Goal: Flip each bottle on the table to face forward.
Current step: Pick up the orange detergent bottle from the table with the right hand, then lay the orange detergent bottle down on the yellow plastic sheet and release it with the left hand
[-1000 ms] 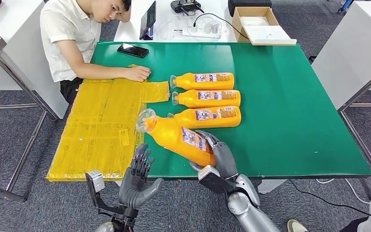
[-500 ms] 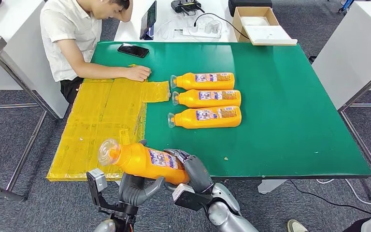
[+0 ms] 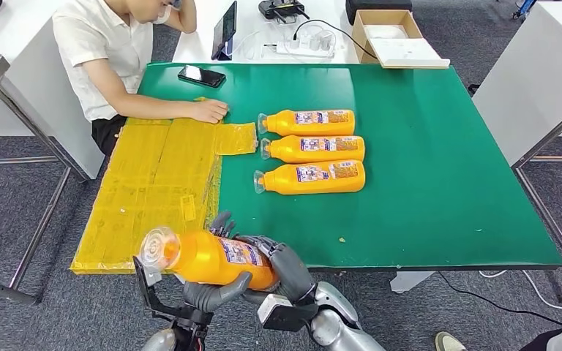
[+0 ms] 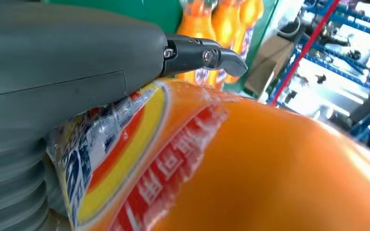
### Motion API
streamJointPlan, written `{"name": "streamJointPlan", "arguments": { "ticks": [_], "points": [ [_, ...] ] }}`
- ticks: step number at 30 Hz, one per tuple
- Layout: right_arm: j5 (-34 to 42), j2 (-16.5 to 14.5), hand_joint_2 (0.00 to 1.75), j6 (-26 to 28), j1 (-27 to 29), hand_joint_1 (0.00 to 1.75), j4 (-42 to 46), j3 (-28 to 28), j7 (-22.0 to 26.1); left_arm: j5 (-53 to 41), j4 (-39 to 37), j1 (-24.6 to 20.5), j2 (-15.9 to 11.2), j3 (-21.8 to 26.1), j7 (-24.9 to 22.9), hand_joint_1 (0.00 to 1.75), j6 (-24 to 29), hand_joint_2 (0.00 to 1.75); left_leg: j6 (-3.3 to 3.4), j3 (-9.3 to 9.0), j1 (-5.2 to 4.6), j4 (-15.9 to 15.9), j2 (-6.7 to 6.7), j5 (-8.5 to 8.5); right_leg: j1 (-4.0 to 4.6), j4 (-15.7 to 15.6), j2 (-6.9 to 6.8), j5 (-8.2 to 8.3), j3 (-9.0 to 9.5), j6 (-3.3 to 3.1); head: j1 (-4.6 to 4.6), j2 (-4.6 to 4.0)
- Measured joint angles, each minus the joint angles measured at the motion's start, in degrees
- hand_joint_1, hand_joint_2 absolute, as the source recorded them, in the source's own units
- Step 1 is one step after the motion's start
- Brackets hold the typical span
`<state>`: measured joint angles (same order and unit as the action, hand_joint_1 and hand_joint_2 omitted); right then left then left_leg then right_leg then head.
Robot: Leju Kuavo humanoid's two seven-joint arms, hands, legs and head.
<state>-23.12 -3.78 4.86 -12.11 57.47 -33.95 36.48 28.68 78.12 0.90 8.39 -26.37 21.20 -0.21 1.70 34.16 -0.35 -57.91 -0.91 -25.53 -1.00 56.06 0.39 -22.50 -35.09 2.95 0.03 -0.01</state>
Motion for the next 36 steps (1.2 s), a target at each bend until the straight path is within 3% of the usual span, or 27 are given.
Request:
{"name": "streamJointPlan", "arguments": {
  "ticks": [1, 3, 5, 10, 18, 22, 31, 36],
  "points": [
    [0.17, -0.01, 1.75, 0.10, -0.04, 1.75, -0.19, -0.23, 0.29, 0.79, -0.38, -0.04, 0.22, 0.11, -0.01, 0.77, -0.53, 1.75, 0.00, 0.00, 0.00, 0.00, 0.01, 0.00, 0.00, 0.00, 0.00, 0.00, 0.00, 0.00, 0.01, 0.01],
    [0.53, -0.04, 1.75, 0.36, -0.20, 0.87, -0.76, -0.61, 0.69, 2.48, -0.92, -0.06, 0.60, 0.39, -0.03, 1.64, -1.75, 1.75, 0.00, 0.00, -0.01, 0.00, 0.02, 0.00, -0.01, 0.00, 0.01, 0.00, 0.00, 0.00, 0.01, -0.01],
    [1.00, -0.07, 1.75, 0.55, -0.44, 0.00, -1.53, -1.08, 1.14, 5.04, -1.11, -0.05, 0.95, 0.74, -0.18, 1.75, -3.60, 1.75, 0.00, 0.01, -0.02, 0.00, 0.01, 0.00, -0.01, -0.01, 0.00, 0.00, -0.01, 0.00, 0.01, -0.01],
    [1.98, -0.85, 1.75, 1.78, -0.51, 0.00, -2.96, -2.18, 1.60, 14.51, -0.26, 0.03, 1.98, 3.07, -1.76, 1.75, -11.12, 1.75, 0.00, 0.01, 0.00, 0.00, 0.03, 0.00, 0.01, 0.00, 0.01, 0.01, -0.04, 0.00, -0.02, -0.01],
    [1.81, -1.70, 1.75, 2.89, -0.07, 0.00, -3.32, -2.46, 1.72, 13.46, -0.39, 0.26, 2.07, 4.82, -1.60, 1.75, -12.25, 1.75, 0.00, 0.02, 0.01, 0.00, 0.03, 0.00, 0.01, 0.00, 0.01, 0.00, -0.06, 0.00, -0.01, 0.01],
    [0.22, -1.83, 0.00, 6.12, 1.07, 0.00, -2.50, -2.46, 1.70, 13.49, -0.57, 0.51, 2.46, 5.27, -0.92, 1.75, -11.60, 1.75, 0.00, 0.04, 0.00, 0.00, 0.03, 0.00, 0.00, 0.00, 0.01, 0.00, -0.06, 0.00, 0.01, 0.01],
    [-3.18, -1.34, 0.00, 15.63, 5.99, 0.00, 2.71, -2.83, 1.72, 8.10, -0.41, 0.27, 2.76, 8.10, 0.88, 1.75, -4.32, 1.75, 0.00, 0.07, 0.01, 0.00, 0.01, -0.01, 0.01, 0.00, 0.00, 0.00, -0.08, 0.00, -0.01, 0.01],
    [-4.14, 0.02, 0.00, 29.75, 10.08, 0.00, 12.24, -2.12, 1.74, -4.31, -0.64, 0.02, 1.41, 9.94, 3.97, 1.75, 5.88, 1.75, 0.00, 0.08, 0.01, 0.00, 0.03, -0.01, 0.01, 0.00, 0.01, 0.00, -0.08, 0.00, -0.01, 0.01]
  ]
}}
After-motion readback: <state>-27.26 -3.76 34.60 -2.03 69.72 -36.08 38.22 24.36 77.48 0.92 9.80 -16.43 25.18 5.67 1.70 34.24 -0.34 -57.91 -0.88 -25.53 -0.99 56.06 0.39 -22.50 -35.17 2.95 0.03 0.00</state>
